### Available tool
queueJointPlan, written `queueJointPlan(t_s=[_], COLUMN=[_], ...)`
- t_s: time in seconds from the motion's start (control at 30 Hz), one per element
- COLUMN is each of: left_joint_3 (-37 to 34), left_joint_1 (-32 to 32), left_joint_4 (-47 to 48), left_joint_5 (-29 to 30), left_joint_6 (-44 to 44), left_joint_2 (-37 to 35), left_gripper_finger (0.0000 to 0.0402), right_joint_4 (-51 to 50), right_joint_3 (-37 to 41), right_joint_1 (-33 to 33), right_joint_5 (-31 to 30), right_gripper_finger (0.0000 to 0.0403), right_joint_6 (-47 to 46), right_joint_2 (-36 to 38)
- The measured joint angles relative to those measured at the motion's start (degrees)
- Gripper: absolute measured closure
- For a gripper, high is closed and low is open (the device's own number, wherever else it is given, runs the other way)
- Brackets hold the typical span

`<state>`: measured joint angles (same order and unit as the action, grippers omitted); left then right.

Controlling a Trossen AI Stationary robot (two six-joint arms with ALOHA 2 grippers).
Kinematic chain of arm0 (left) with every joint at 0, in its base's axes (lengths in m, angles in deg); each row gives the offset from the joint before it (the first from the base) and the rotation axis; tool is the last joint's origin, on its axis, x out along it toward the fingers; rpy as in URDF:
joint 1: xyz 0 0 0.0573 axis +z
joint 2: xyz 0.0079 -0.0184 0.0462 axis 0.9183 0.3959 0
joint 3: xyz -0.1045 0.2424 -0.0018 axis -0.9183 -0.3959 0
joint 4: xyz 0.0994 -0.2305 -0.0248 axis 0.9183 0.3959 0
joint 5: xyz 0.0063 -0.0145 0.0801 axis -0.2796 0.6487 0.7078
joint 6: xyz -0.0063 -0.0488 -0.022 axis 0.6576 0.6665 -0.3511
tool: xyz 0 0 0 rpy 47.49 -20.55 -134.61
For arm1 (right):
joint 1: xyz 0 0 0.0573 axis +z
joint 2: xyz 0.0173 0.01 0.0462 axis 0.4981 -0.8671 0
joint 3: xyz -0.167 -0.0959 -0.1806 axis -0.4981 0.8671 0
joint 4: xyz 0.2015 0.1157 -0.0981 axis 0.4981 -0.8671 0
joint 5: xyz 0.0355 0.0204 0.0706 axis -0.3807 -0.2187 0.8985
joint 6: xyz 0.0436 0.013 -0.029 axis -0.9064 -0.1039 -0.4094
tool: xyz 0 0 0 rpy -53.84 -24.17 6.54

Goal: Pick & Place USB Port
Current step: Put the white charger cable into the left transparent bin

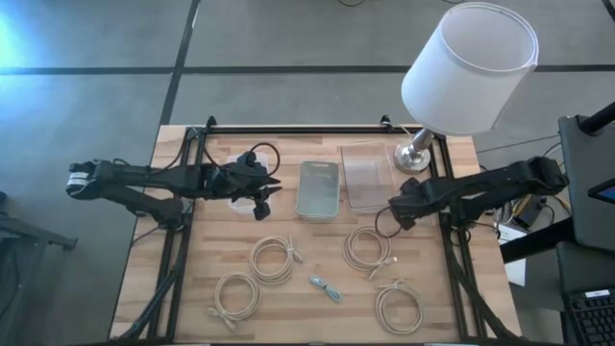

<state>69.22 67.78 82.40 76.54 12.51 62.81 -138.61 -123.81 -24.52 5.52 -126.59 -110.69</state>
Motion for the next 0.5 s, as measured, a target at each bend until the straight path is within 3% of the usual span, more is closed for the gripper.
queueJointPlan(t_s=[0.27,0.37,0.5], left_joint_3=[0.0,0.0,0.0], left_joint_1=[-0.3,-1.0,-2.5], left_joint_4=[-2.2,-6.1,-12.5], left_joint_5=[-4.4,-6.5,-6.8], left_joint_6=[0.4,-0.4,-1.8], left_joint_2=[2.2,4.3,8.3], left_gripper_finger=[0.0321,0.0321,0.0321], right_joint_4=[3.3,13.1,32.9], right_joint_3=[-9.7,-11.6,-11.3], right_joint_1=[0.0,0.0,0.0], right_joint_5=[-12.1,-15.9,-15.7], right_gripper_finger=[0.0392,0.0391,0.0391], right_joint_6=[9.4,18.2,35.8], right_joint_2=[1.1,1.8,2.3])
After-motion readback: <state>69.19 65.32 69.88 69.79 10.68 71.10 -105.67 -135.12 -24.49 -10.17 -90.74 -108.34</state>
